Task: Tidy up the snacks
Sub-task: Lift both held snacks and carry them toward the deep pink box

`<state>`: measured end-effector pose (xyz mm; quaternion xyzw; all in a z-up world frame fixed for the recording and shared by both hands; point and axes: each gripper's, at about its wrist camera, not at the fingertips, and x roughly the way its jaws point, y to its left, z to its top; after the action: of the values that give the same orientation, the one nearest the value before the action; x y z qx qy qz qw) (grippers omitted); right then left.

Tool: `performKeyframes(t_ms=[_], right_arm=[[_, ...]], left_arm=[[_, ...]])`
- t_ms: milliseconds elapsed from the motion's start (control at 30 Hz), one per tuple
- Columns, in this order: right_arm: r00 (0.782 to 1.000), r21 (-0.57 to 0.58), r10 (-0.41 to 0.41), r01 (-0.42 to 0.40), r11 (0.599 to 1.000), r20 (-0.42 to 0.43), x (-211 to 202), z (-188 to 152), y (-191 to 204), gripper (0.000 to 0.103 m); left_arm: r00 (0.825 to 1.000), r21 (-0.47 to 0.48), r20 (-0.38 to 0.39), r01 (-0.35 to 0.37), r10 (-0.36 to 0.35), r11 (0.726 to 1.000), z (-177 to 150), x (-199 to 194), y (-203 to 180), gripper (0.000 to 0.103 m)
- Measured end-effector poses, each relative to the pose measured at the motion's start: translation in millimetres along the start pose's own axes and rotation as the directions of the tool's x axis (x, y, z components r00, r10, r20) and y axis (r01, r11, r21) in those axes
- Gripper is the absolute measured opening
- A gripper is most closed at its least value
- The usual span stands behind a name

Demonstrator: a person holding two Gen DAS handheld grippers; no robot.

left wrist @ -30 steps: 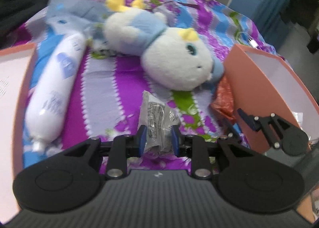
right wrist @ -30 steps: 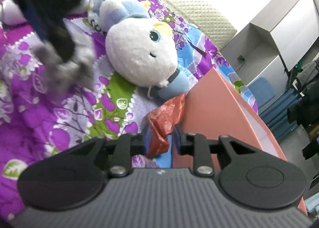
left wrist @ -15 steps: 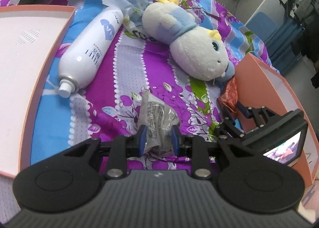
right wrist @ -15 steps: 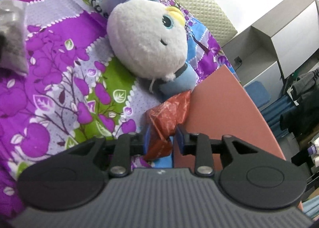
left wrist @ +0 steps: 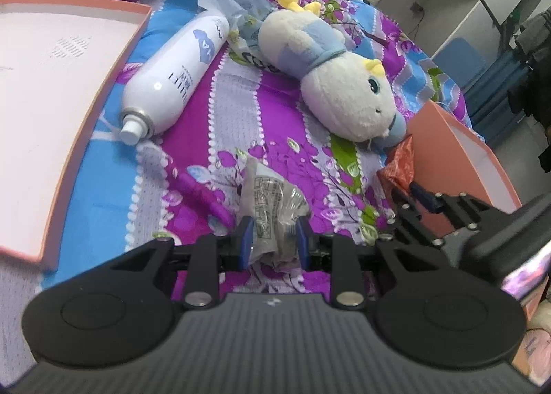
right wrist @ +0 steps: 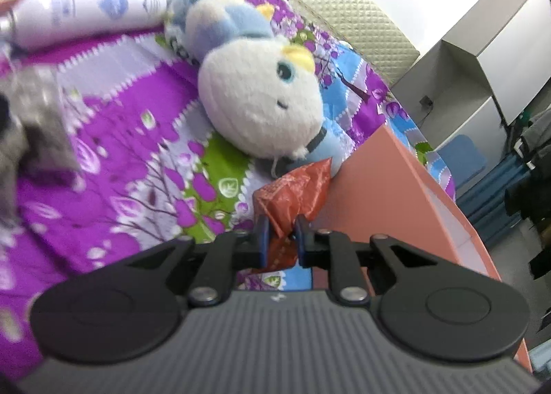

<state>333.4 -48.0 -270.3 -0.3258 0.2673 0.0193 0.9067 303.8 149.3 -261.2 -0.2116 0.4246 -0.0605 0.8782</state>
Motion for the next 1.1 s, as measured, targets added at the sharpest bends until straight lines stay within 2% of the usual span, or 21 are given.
performKeyframes(t_ms=[100, 233, 300, 367, 533, 600, 700, 800, 900, 967, 1100], right_arm=[[1.0, 0.024, 0.024, -0.024, 0.999, 0.015, -19, 5, -9, 0.019], [0.995, 0.109, 0.099, -0.102, 0.989, 0.034, -50, 13, -29, 0.019], [0.982, 0.195, 0.187, -0.189, 0.962, 0.028, -63, 12, -42, 0.019], [0.969, 0.264, 0.246, -0.243, 0.934, 0.021, -74, 8, -49, 0.019], [0.944, 0.358, 0.329, -0.318, 0.878, 0.032, -104, -12, -61, 0.019], [0.926, 0.396, 0.375, -0.361, 0.844, 0.047, -112, -21, -65, 0.019], [0.885, 0.454, 0.461, -0.435, 0.777, 0.059, -122, -35, -66, 0.019], [0.849, 0.502, 0.526, -0.48, 0.72, 0.057, -127, -49, -63, 0.019], [0.815, 0.545, 0.578, -0.509, 0.666, 0.054, -135, -62, -60, 0.019], [0.801, 0.561, 0.596, -0.518, 0.645, 0.054, -138, -69, -57, 0.019], [0.792, 0.561, 0.609, -0.518, 0.646, 0.031, -138, -82, -50, 0.021]], left_arm=[[1.0, -0.004, -0.006, -0.019, 0.019, 1.0, -5, -9, 0, 0.03], [1.0, -0.015, -0.015, -0.028, 0.027, 1.0, -17, -25, -1, 0.03], [0.999, -0.003, -0.033, -0.034, 0.034, 0.999, -26, -29, -2, 0.03], [0.998, -0.01, -0.05, -0.047, 0.047, 0.999, -36, -34, -1, 0.03], [0.996, -0.032, -0.062, -0.066, 0.064, 0.997, -59, -55, 1, 0.03], [0.995, -0.026, -0.064, -0.079, 0.077, 0.997, -66, -63, -2, 0.03], [0.994, -0.037, -0.066, -0.089, 0.087, 0.995, -78, -74, -2, 0.03], [0.994, -0.071, -0.064, -0.092, 0.087, 0.993, -88, -81, 1, 0.031], [0.993, -0.057, -0.066, -0.1, 0.097, 0.993, -95, -89, -2, 0.031], [0.992, -0.053, -0.069, -0.112, 0.108, 0.992, -98, -92, -3, 0.032], [0.991, -0.054, -0.073, -0.116, 0.112, 0.992, -103, -95, -4, 0.034]])
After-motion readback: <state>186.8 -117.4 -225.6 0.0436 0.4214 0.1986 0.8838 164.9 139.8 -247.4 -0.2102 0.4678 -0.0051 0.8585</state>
